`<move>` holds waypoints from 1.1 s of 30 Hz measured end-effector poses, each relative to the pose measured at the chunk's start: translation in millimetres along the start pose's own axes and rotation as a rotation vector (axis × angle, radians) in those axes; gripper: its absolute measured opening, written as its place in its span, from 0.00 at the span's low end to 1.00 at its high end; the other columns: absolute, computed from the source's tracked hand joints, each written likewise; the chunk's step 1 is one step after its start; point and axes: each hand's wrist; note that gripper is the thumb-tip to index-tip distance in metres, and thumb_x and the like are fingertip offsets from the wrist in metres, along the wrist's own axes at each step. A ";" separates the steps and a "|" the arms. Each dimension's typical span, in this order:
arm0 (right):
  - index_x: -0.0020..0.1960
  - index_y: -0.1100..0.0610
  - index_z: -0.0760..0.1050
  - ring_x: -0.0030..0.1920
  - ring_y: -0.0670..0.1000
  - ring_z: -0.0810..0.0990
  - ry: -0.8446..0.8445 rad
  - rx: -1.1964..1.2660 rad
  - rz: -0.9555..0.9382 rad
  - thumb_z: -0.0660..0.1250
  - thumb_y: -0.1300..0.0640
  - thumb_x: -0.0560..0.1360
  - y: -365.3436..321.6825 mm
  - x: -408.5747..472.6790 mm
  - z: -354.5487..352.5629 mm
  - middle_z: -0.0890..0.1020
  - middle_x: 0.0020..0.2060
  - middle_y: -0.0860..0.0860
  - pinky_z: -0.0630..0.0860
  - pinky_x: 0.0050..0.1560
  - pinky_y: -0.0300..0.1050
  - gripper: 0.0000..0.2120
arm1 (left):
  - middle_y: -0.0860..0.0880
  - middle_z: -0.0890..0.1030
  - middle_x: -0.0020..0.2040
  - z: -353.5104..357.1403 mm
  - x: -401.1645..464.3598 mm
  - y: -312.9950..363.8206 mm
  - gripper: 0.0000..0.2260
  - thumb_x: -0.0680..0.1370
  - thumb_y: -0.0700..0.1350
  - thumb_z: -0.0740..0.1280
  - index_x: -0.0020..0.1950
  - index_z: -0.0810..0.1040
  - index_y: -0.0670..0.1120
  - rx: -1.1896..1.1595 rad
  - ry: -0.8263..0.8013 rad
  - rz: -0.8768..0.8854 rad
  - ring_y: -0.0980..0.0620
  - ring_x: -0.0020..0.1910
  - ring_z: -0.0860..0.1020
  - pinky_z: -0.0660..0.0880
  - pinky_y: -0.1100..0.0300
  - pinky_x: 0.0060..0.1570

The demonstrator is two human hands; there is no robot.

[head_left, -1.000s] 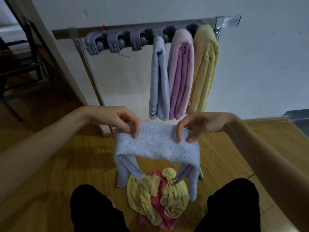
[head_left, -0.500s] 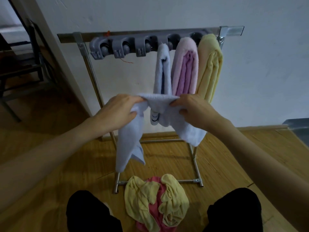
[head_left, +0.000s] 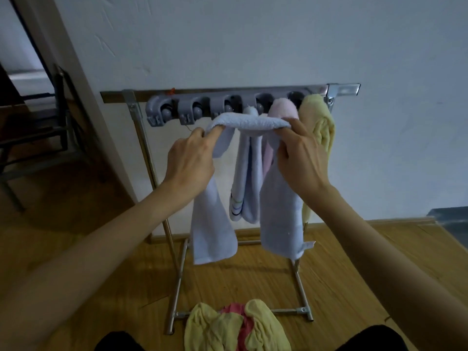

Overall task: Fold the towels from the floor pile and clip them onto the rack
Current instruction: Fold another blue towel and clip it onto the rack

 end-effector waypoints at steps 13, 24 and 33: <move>0.62 0.60 0.76 0.61 0.52 0.73 -0.082 0.062 0.413 0.58 0.59 0.79 0.5 65.3 47.7 0.74 0.63 0.53 0.61 0.48 0.36 0.14 | 0.44 0.78 0.58 10.7 83.0 9.4 0.28 0.75 0.33 0.62 0.74 0.60 0.45 -0.009 -0.041 0.012 0.43 0.49 0.80 0.69 0.54 0.37; 0.62 0.58 0.76 0.56 0.56 0.77 -0.076 -0.128 0.268 0.64 0.64 0.74 18.9 74.1 78.9 0.71 0.69 0.50 0.76 0.43 0.51 0.17 | 0.44 0.77 0.58 35.7 98.9 10.4 0.27 0.73 0.32 0.62 0.72 0.62 0.44 0.002 -0.069 0.056 0.42 0.42 0.80 0.66 0.54 0.32; 0.59 0.61 0.79 0.60 0.58 0.79 -0.048 -0.051 0.095 0.69 0.71 0.69 31.5 39.6 73.2 0.74 0.67 0.55 0.78 0.53 0.57 0.20 | 0.43 0.82 0.45 67.8 70.7 4.8 0.34 0.61 0.28 0.72 0.66 0.74 0.41 -0.017 0.122 0.230 0.45 0.22 0.74 0.66 0.62 0.21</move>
Point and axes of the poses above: each hand's wrist, its own x-axis towards the middle knuckle, its own z-axis out of the palm, y = z × x
